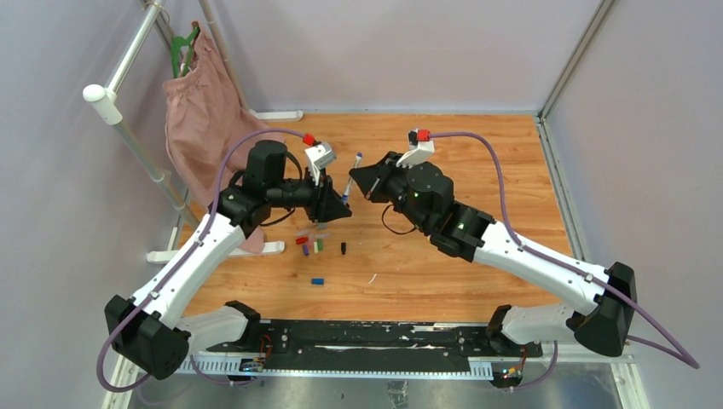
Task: Open the pen caps
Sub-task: Adjust the pen.
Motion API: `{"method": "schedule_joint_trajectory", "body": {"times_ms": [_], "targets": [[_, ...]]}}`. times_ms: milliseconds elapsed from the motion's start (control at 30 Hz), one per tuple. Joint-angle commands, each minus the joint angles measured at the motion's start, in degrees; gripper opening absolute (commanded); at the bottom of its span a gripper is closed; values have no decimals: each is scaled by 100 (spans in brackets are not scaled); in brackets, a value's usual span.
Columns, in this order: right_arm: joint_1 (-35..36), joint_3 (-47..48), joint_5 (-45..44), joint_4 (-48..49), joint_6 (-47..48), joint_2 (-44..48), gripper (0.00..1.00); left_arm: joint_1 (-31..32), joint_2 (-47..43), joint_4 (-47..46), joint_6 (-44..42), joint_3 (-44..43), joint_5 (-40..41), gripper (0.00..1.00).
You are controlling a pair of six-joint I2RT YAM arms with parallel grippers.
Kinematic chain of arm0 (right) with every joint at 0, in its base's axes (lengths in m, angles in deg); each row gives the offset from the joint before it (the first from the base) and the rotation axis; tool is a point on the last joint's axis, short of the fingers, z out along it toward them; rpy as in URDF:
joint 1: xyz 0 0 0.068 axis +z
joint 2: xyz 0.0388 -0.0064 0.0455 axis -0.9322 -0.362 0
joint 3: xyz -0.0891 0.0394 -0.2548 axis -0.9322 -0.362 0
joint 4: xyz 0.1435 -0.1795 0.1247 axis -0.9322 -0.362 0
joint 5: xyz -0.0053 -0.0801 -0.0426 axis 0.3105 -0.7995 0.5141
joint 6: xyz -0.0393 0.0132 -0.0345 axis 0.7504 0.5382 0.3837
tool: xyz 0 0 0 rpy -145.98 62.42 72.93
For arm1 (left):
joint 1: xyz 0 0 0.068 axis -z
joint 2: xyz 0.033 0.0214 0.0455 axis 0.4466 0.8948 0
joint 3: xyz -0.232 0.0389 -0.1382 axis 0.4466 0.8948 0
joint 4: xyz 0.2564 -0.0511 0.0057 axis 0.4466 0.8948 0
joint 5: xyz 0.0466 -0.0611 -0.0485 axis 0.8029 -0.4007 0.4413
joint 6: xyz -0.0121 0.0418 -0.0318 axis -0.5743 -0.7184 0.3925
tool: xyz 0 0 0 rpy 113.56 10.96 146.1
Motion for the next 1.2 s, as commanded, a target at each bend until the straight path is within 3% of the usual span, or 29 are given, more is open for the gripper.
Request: {"method": "schedule_joint_trajectory", "body": {"times_ms": [0,33,67,133,233,300,367,433,567,767,1167], "targets": [[214,-80,-472,196,259,156,0,-25,129,136,-238,18,159,18],[224,-77,-460,163,263,147,0,-25,139,177,-298,-19,177,5],[234,-77,-438,116,263,141,0,-25,152,251,-357,-72,243,0],[235,-76,-369,-8,263,134,3,-25,159,394,-569,-156,339,0],[201,-102,-369,-328,240,211,22,-20,168,771,-1190,-251,536,0],[-73,-10,123,-864,147,329,35,-16,131,1111,-2087,-277,953,0],[-414,70,701,-1282,192,508,41,-5,64,1515,-2961,-225,1458,0],[-853,206,1695,-1682,249,541,51,65,-22,1820,-3793,-116,1961,0],[-1853,759,3979,-2662,245,-101,54,645,-414,2064,-5059,375,3199,0],[-1998,928,6558,-2812,324,-1360,54,1438,-751,2208,-5849,858,3928,0],[-1273,1259,7625,-2652,385,-2754,52,1644,-677,2241,-6086,995,4104,0]]}}
